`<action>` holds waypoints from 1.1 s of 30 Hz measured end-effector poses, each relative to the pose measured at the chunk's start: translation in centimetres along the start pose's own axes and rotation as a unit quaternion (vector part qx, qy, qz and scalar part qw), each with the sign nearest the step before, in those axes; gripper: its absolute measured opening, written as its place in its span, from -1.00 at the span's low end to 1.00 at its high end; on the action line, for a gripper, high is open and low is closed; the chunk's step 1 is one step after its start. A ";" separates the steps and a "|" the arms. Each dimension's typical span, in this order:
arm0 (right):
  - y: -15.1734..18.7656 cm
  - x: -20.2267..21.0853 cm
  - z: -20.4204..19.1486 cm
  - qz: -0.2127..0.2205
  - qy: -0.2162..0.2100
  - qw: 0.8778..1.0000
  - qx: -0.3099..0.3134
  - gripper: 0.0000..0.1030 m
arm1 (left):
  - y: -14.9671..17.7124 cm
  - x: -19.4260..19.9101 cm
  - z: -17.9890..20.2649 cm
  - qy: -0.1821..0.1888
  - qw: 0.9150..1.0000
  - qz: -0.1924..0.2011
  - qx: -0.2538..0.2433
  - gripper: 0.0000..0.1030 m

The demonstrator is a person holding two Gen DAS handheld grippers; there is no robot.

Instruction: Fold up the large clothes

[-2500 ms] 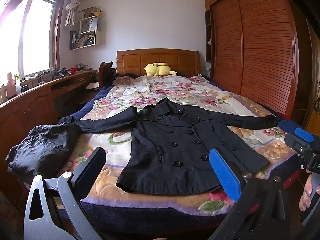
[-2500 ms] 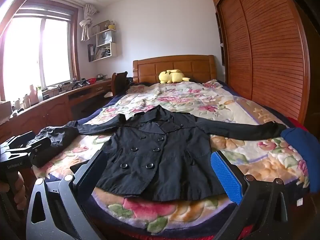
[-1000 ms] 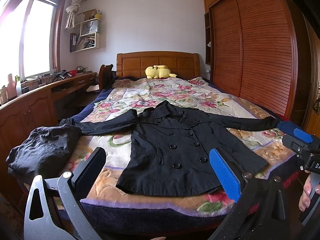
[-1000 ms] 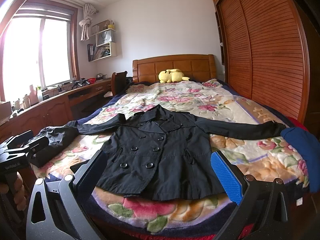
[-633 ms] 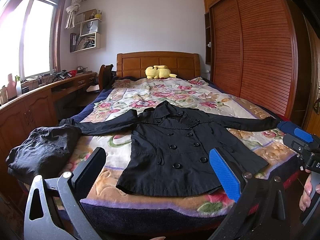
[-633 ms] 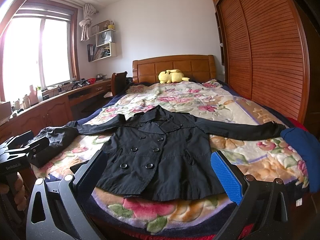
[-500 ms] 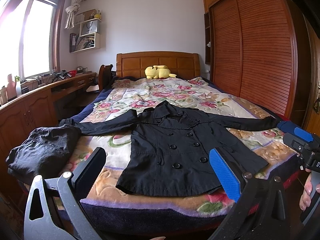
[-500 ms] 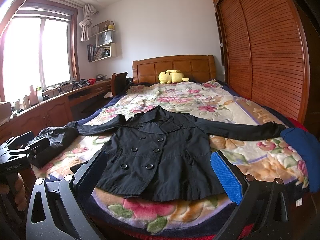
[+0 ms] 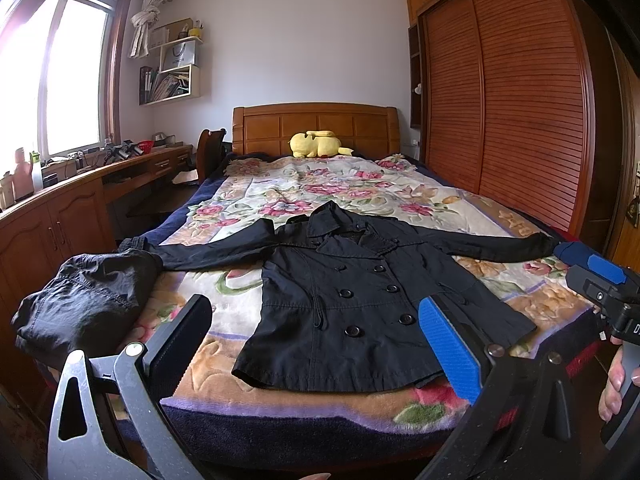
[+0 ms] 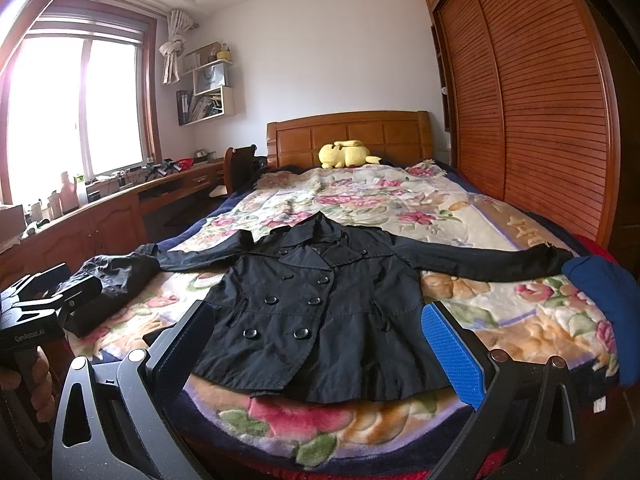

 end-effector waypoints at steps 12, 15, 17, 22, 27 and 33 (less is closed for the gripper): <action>0.5 -1.8 0.1 -0.016 -0.011 1.000 0.007 1.00 | 1.7 -2.6 -0.7 -0.008 1.000 -0.027 -0.002 1.00; 0.7 -2.8 0.4 -0.025 -0.016 1.000 0.006 1.00 | 2.6 -4.3 -1.2 -0.015 0.999 -0.044 -0.002 1.00; 0.8 -3.8 0.6 -0.033 -0.017 0.999 0.006 1.00 | 3.2 -5.3 -1.5 -0.021 0.998 -0.054 -0.005 1.00; 0.7 -6.0 1.0 -0.047 -0.019 0.999 0.009 1.00 | 4.6 -7.8 -2.2 -0.034 0.997 -0.066 -0.013 1.00; 0.9 -8.3 1.2 -0.059 -0.023 0.998 0.012 1.00 | 5.6 -10.4 -3.3 -0.041 0.996 -0.078 -0.014 1.00; 1.5 -11.6 1.8 -0.072 -0.032 0.997 0.017 1.00 | 6.4 -13.4 -3.9 -0.051 0.995 -0.086 -0.025 1.00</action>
Point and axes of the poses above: each gripper's, at about its wrist camera, not at the fingertips, and x roughly against the way its jaws point, z to its right, y to its underside, the point moved 4 cm from there along -x, roughly the way its jaws point, and after that the axes turned 14 degrees about -y, right-handed, at the moved point
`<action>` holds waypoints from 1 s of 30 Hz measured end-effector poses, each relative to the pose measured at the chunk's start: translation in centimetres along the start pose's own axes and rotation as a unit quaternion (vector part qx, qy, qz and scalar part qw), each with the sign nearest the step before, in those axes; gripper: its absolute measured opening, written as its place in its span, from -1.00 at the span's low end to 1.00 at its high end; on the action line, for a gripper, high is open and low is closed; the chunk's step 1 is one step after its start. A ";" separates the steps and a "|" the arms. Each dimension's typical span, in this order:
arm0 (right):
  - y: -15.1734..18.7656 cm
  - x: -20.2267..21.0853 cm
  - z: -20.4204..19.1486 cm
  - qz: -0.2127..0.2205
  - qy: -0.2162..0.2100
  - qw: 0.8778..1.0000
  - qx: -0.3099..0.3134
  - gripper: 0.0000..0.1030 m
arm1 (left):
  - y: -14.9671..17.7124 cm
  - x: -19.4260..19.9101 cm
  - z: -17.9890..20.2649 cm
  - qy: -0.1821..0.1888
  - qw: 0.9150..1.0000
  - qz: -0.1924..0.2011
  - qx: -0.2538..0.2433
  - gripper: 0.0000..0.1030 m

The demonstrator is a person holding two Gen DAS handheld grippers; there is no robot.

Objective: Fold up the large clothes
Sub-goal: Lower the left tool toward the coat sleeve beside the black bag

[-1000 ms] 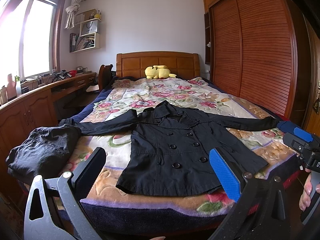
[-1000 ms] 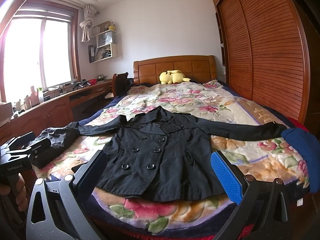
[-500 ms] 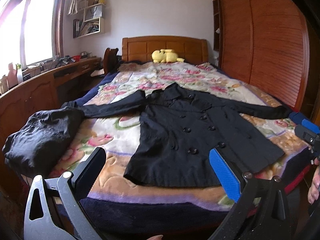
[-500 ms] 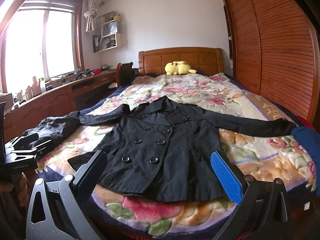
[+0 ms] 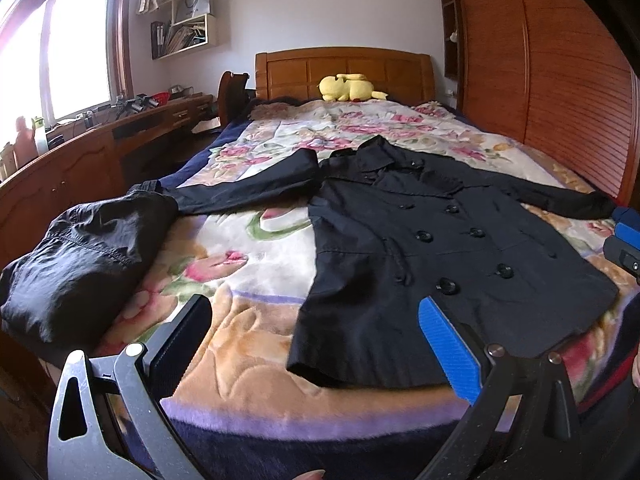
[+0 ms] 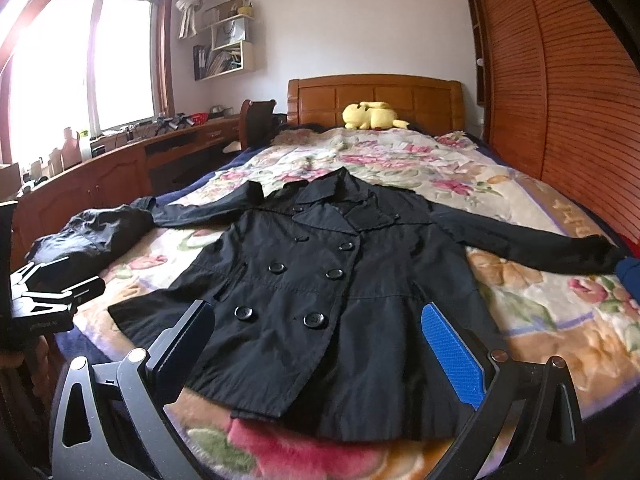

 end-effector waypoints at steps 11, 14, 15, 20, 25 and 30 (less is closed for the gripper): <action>0.3 -4.9 1.1 -0.036 -0.013 0.999 -0.001 1.00 | -1.7 -5.9 -1.2 0.025 1.000 -0.015 -0.006 1.00; 0.1 -5.6 1.0 -0.037 -0.020 0.999 -0.001 0.99 | -2.9 -7.9 -1.9 0.026 0.999 -0.019 -0.013 1.00; 0.1 -5.8 1.0 -0.037 -0.023 0.999 -0.001 0.99 | -3.3 -8.6 -2.1 0.025 0.999 -0.021 -0.013 1.00; -0.4 -7.2 1.3 -0.041 -0.033 0.999 0.003 0.99 | -5.5 -13.2 -3.5 0.008 1.000 -0.023 -0.018 1.00; -1.1 -8.5 1.7 -0.040 -0.035 0.999 -0.003 0.99 | -6.6 -18.1 -4.4 0.003 0.999 -0.052 -0.017 1.00; -1.9 -10.4 1.9 -0.046 -0.049 0.998 -0.011 0.99 | -7.6 -22.5 -5.4 0.025 0.995 -0.093 0.009 1.00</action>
Point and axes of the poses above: each gripper's, at about its wrist camera, not at the fingertips, and x roughly against the way its jaws point, z to its right, y to its underside, the point moved 4 cm from there along -x, roughly the way its jaws point, and after that the axes turned 14 degrees about -y, right-handed, at the moved point
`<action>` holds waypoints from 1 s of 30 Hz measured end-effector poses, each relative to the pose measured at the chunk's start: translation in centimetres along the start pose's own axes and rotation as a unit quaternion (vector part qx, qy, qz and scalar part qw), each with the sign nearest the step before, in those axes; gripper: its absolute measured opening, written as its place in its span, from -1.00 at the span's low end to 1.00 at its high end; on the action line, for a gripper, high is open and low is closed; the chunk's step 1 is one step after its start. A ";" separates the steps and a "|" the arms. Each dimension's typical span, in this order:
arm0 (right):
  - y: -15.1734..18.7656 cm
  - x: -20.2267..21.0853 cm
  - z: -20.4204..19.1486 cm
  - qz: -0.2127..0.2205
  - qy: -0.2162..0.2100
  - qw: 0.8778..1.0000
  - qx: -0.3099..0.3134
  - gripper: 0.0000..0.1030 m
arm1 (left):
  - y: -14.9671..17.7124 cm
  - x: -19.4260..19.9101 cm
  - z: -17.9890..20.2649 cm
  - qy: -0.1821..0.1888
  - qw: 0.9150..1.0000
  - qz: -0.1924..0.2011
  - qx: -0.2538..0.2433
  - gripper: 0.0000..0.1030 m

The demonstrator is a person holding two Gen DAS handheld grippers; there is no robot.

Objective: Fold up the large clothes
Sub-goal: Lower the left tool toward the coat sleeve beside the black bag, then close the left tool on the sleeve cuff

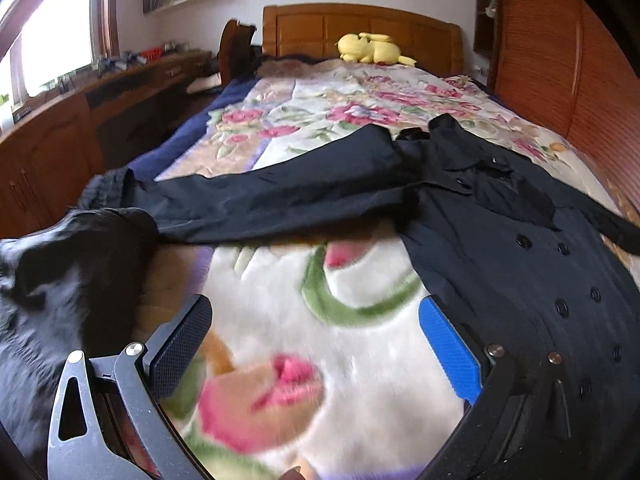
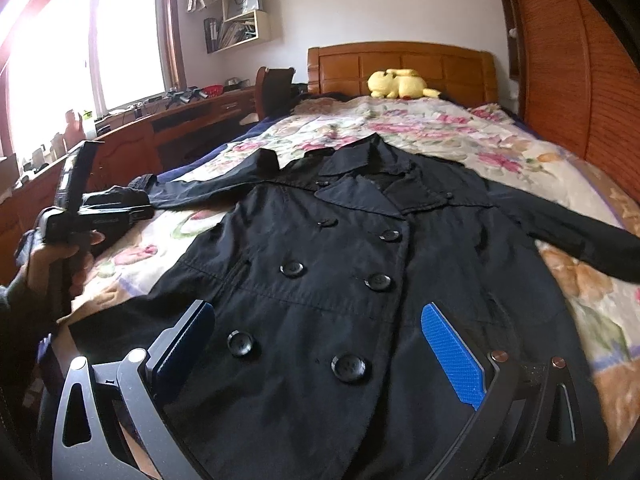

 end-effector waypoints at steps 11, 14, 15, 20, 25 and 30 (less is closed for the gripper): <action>-2.3 -3.3 0.0 -0.028 0.024 0.997 0.069 0.99 | -3.3 -6.9 -1.4 -0.006 0.997 -0.064 0.037 1.00; -2.6 -4.3 0.8 -0.043 0.037 0.995 0.079 0.99 | -3.6 -8.7 -1.8 -0.012 0.995 -0.088 0.044 1.00; -2.6 -4.5 1.3 -0.045 0.029 0.996 0.072 0.99 | -3.6 -9.1 -1.9 -0.014 0.995 -0.090 0.045 1.00; -3.3 -5.9 2.0 -0.054 0.029 0.996 0.071 0.99 | -3.9 -11.6 -2.6 -0.005 0.991 -0.118 0.068 0.94; -3.2 -6.3 1.7 -0.055 0.027 0.995 0.074 0.99 | -4.1 -13.4 -3.8 0.039 0.978 -0.149 0.144 0.78; -2.9 -6.0 2.3 -0.059 0.037 0.994 0.081 0.99 | -4.1 -14.1 -4.6 0.053 0.967 -0.163 0.191 0.40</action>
Point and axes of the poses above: each gripper's, at about its wrist camera, not at the fingertips, and x roughly against the way its jaws point, z to its right, y to its underside, the point moved 4 cm from there along -x, roughly the way its jaws point, and after that the axes turned 14 degrees about -y, right-handed, at the moved point
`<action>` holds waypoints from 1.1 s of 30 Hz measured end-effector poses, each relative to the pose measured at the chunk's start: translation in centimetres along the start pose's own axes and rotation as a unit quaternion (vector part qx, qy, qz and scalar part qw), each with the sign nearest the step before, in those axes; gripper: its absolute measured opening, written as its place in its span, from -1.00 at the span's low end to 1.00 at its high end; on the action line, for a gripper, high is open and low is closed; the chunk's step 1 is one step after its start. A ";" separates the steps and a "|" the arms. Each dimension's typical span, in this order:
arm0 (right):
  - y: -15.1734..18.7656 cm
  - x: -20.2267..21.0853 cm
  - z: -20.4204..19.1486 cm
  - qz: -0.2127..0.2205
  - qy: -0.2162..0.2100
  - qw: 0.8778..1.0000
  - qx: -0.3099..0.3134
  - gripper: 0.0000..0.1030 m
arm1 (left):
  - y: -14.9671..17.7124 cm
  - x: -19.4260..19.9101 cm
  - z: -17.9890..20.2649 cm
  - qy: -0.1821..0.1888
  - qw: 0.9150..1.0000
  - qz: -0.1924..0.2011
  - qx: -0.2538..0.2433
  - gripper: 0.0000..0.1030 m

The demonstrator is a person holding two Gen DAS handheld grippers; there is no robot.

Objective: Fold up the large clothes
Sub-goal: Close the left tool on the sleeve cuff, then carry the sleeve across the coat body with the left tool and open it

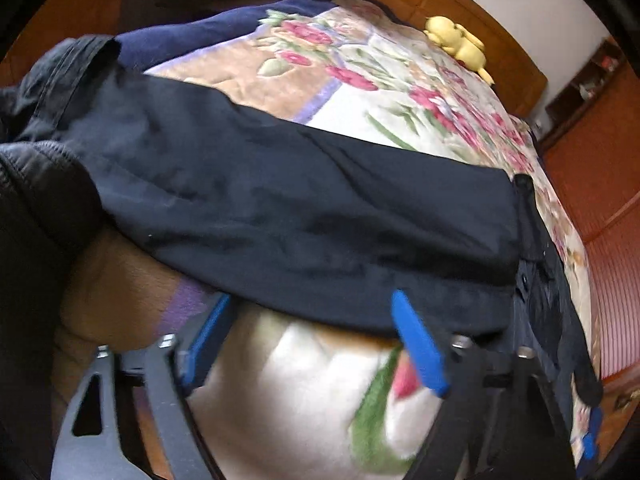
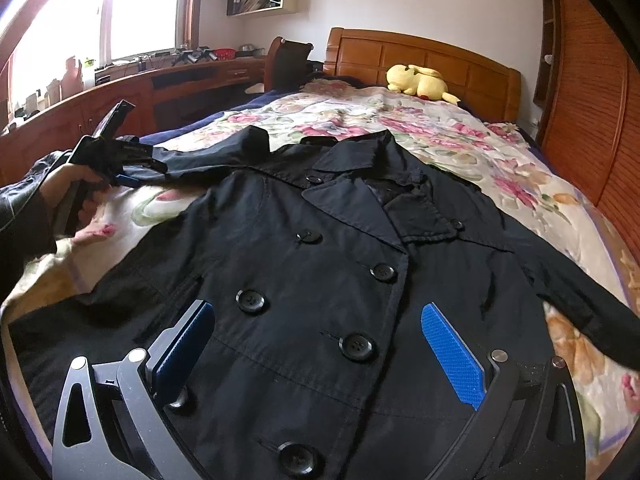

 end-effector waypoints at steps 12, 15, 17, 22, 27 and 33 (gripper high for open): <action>0.7 2.5 0.1 0.016 0.006 1.000 -0.010 0.99 | -1.5 3.2 2.7 0.028 0.998 0.047 -0.032 -0.96; 1.1 3.1 0.2 0.017 0.011 1.000 -0.016 0.99 | -1.3 6.5 6.4 0.022 0.992 0.086 -0.090 -0.97; 1.4 3.7 0.3 0.019 0.012 0.999 -0.024 0.99 | -0.5 8.7 9.0 0.028 0.986 0.100 -0.127 -0.97; 2.3 5.9 0.4 0.026 0.020 0.999 -0.040 0.99 | 2.7 12.8 13.9 0.029 0.972 0.110 -0.204 -0.96; 3.4 7.7 0.4 0.024 0.025 0.998 -0.047 0.99 | 5.8 14.8 15.6 0.007 0.960 0.110 -0.258 -0.88; 3.2 9.5 0.2 0.031 0.020 0.998 -0.053 0.99 | 10.2 16.9 14.6 -0.004 0.946 0.117 -0.303 -0.53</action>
Point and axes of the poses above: each gripper's, at about its wrist camera, not at the fingertips, and x roughly against the way its jaws point, z to its right, y to its underside, the point moved 4 cm from there along -x, roughly the way its jaws point, and after that the axes turned 14 degrees about -y, right-handed, at the moved point
